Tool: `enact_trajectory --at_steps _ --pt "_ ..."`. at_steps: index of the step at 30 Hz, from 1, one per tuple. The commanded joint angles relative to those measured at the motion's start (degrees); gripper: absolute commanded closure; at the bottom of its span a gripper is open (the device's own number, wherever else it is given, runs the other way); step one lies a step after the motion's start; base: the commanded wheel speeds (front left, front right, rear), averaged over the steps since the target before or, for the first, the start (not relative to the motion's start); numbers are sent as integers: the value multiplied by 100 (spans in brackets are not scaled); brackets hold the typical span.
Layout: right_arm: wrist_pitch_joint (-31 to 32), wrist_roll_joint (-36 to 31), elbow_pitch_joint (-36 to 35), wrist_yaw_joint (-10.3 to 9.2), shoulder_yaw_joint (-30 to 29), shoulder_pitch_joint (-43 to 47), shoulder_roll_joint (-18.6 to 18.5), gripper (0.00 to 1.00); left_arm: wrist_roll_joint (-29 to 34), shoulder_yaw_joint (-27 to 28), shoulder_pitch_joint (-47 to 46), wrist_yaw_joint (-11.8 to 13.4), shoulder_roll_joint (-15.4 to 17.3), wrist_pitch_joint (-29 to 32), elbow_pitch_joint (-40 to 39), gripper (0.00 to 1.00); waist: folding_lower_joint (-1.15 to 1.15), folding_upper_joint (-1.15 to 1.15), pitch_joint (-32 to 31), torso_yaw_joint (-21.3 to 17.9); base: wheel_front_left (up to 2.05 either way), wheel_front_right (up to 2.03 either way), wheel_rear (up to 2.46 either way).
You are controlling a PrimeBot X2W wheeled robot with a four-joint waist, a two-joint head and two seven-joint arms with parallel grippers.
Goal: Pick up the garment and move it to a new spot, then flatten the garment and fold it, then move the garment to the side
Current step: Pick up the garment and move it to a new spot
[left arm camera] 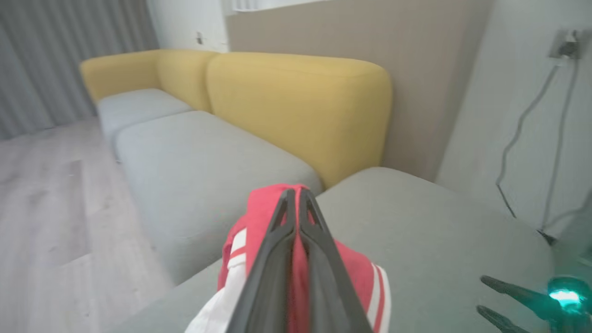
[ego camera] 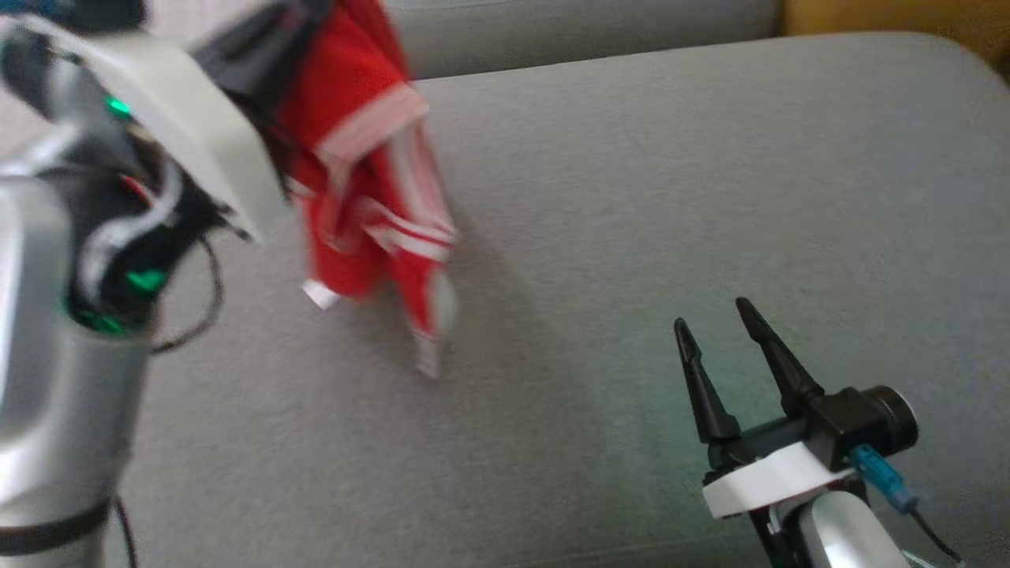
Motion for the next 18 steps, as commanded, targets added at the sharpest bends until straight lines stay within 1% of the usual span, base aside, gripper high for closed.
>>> enact_trajectory --at_steps 1,3,5,10,12,14,15,16,17,18 --pt "-62 56 -167 44 148 -167 34 0 -15 162 -277 -34 136 87 -246 100 0 0 -15 -422 0 0 0" --pt "-62 82 -171 44 204 -223 59 0 -60 -38 -238 -26 1 185 -218 100 0 0 17 -671 0 0 0" --pt "-62 122 -182 44 250 -285 85 0 -128 -251 -225 -18 -222 217 -18 100 0 0 61 -907 0 0 0" --pt "-62 256 -180 44 419 -422 131 0 -16 -807 -276 -20 -766 -45 916 100 0 0 155 -1540 0 0 0" --pt "-62 313 -180 44 468 -460 139 0 208 -1041 -380 -24 -912 -411 1358 100 0 0 195 -1760 0 0 0" --pt "-62 435 -216 44 507 -485 142 0 625 -1158 -576 -20 -1066 -1147 1854 100 0 0 264 -1932 0 0 0" --pt "-62 494 -233 44 520 -501 143 0 799 -1197 -665 -12 -1158 -1560 2135 97 0 0 301 -2004 0 0 0" --pt "-62 540 -242 44 538 -514 143 0 913 -1193 -723 37 -1250 -1902 2462 56 0 0 324 -2070 0 0 0" --pt "-62 576 -243 44 553 -522 143 0 1034 -1219 -791 57 -1312 -2219 2755 0 0 0 335 -2128 0 0 0" --pt "-62 604 -244 44 558 -523 144 0 1111 -1217 -845 98 -1371 -2504 3024 0 0 0 343 -2176 0 0 0"
